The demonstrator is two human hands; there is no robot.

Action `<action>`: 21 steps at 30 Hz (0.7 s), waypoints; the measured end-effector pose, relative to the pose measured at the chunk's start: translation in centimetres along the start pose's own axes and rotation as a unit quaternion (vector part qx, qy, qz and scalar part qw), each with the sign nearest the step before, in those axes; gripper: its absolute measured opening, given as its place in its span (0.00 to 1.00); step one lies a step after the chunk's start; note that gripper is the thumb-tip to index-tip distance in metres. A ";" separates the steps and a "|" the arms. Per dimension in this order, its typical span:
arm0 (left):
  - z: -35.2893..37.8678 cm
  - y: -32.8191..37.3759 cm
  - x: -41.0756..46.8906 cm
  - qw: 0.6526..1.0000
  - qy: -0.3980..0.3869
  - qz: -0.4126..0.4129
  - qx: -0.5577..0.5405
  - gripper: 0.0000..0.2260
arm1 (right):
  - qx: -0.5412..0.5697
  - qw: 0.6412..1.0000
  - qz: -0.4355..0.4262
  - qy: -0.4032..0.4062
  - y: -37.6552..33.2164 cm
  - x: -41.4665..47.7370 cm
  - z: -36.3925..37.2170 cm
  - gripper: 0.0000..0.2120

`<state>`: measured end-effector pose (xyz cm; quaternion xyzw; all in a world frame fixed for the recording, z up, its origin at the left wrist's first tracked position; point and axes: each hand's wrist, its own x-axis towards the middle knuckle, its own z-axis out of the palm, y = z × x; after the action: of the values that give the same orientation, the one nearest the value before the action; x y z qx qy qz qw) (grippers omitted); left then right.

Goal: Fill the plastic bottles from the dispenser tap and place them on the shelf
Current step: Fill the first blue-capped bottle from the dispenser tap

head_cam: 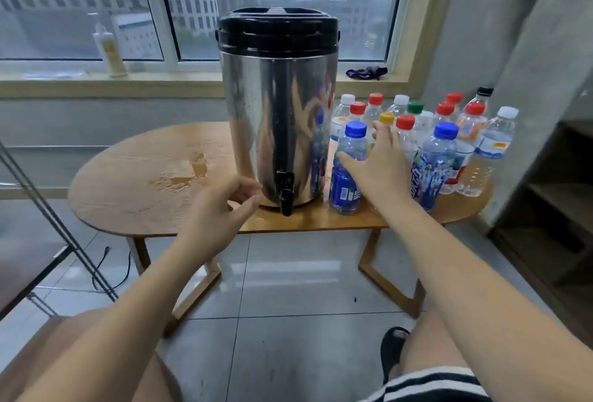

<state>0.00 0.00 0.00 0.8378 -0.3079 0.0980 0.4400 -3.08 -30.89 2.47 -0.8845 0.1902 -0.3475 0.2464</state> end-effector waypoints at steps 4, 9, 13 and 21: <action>0.3 1.8 1.3 1.000 0.014 0.009 -0.010 0.08 | -0.012 0.999 0.023 -0.028 -0.3 0.2 0.5 0.44; 0.7 3.1 2.7 0.999 0.006 0.026 -0.044 0.10 | -0.006 0.999 0.006 -0.032 0.0 -0.5 1.0 0.37; 1.0 4.3 2.9 0.993 0.003 0.023 -0.116 0.11 | 0.066 0.995 -0.061 -0.043 -0.6 -3.4 -0.2 0.29; 2.8 4.3 1.0 0.986 -0.052 0.075 -0.142 0.19 | 0.237 0.944 -0.075 -0.217 -2.0 -10.4 -0.2 0.24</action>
<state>-2.09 -4.48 1.76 0.7457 -0.4028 0.0422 0.5290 -9.98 -24.02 -1.66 -0.8664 -0.0222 -0.1995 0.4573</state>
